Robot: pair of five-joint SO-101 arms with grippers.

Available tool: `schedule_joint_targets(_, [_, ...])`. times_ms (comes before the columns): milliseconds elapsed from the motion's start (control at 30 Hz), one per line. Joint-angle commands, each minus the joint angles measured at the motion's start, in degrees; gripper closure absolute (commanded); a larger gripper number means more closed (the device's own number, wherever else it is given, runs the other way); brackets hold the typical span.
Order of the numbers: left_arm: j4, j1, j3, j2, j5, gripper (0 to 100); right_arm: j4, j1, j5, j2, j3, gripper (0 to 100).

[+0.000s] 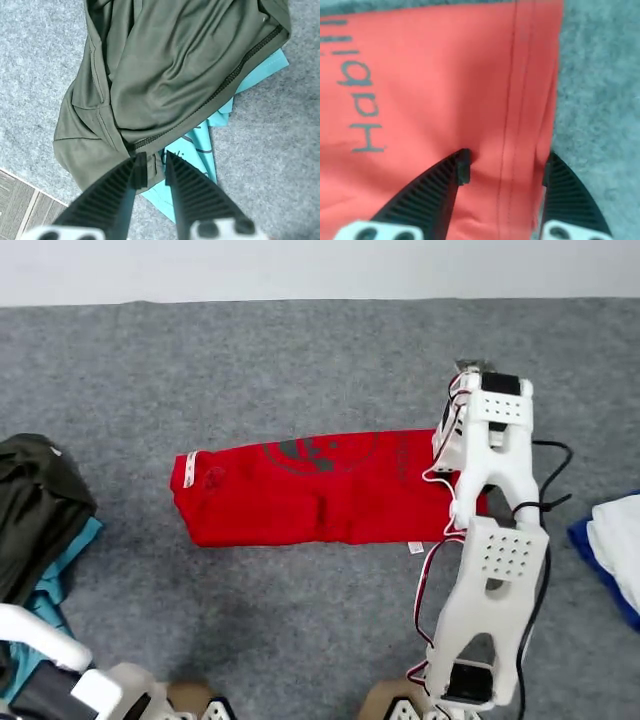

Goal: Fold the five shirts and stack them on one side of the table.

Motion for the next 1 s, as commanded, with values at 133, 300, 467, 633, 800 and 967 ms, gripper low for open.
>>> schedule_joint_targets(133, [1.3,0.7,-0.2,-2.9,-0.4,93,-1.3,0.2,-0.6,2.6,-2.9,75.2])
schedule_joint_targets(300, [1.3,0.6,-0.2,-3.0,-0.4,93,-1.3,1.9,-0.1,2.6,-3.0,92.4])
schedule_joint_targets(467, [1.3,0.7,-0.2,-2.8,-0.4,93,-1.2,5.0,4.2,0.7,-3.5,99.0])
schedule_joint_targets(633, [1.3,2.1,-0.2,-2.6,-0.4,93,-1.3,10.1,5.3,-1.8,-3.9,99.0])
schedule_joint_targets(800, [1.3,6.6,-0.2,-2.6,0.0,93,-0.6,15.1,10.5,-5.6,-3.9,98.9])
schedule_joint_targets(967, [1.3,9.7,-0.2,-2.9,0.1,93,-1.1,19.5,14.8,-7.6,-3.9,98.9])
